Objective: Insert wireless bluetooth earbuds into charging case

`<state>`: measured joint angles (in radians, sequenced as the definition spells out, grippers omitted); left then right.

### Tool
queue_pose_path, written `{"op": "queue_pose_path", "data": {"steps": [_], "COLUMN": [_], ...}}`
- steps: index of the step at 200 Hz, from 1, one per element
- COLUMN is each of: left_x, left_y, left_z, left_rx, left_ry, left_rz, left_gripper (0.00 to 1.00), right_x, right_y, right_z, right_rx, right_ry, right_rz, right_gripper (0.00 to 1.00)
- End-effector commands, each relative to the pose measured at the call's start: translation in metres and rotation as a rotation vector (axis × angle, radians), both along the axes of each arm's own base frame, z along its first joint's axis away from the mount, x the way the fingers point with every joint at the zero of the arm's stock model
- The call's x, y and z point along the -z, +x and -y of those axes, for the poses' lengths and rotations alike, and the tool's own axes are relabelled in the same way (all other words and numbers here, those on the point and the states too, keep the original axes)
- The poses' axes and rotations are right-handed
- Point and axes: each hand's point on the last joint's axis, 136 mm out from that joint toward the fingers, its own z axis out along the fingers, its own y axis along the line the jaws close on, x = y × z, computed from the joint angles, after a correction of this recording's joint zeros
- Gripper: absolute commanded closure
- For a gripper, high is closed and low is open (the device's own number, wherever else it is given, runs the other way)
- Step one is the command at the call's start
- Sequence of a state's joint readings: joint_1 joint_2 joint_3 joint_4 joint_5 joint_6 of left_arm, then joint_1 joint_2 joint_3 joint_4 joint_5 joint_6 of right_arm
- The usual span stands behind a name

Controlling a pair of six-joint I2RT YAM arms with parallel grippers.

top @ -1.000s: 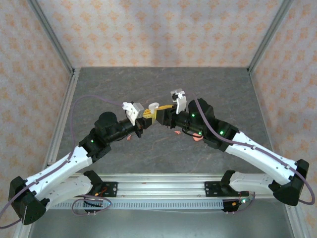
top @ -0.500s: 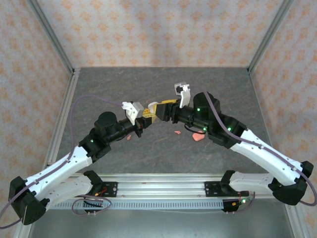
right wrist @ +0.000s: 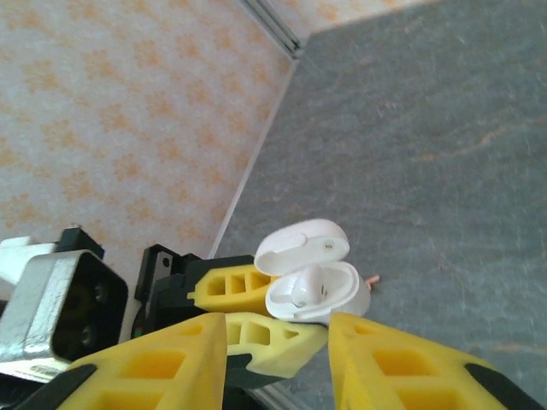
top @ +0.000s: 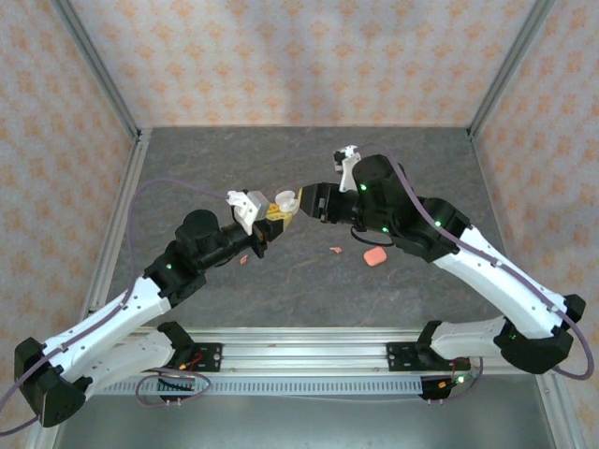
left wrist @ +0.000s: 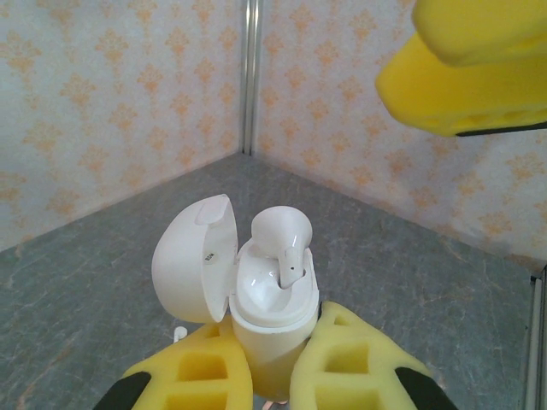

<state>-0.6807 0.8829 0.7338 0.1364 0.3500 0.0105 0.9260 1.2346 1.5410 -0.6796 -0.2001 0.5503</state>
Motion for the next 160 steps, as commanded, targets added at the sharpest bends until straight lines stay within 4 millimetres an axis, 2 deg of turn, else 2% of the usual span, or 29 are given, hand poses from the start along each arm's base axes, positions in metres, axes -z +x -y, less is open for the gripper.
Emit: {"op": "queue_pose_path", "data": {"steps": [1, 21, 34, 63, 98, 160], "left_x": [-0.009, -0.003, -0.005, -0.011, -0.015, -0.011], "left_y": [-0.001, 0.004, 0.005, 0.005, 0.001, -0.007], "left_z": [-0.008, -0.008, -0.006, -0.001, -0.005, -0.015], "left_rx": [-0.03, -0.051, -0.045, -0.023, -0.024, -0.041], "left_ry": [0.019, 0.04, 0.02, 0.018, 0.005, -0.012], "left_rz": [0.045, 0.088, 0.099, 0.106, 0.12, 0.119], "left_gripper": [1.0, 1.0, 1.0, 1.0, 1.0, 1.0], "right_x": [0.026, 0.034, 0.03, 0.024, 0.028, 0.03], "right_y": [-0.008, -0.013, -0.015, -0.008, 0.001, 0.012], "right_z": [0.006, 0.001, -0.002, -0.003, -0.001, -0.022], "right_rx": [0.058, 0.066, 0.07, 0.097, 0.116, 0.092], "right_ry": [-0.112, -0.183, -0.202, -0.241, -0.334, -0.347], "right_rz": [-0.127, -0.159, -0.155, -0.138, -0.131, -0.135], "right_gripper": [0.61, 0.59, 0.58, 0.59, 0.61, 0.63]}}
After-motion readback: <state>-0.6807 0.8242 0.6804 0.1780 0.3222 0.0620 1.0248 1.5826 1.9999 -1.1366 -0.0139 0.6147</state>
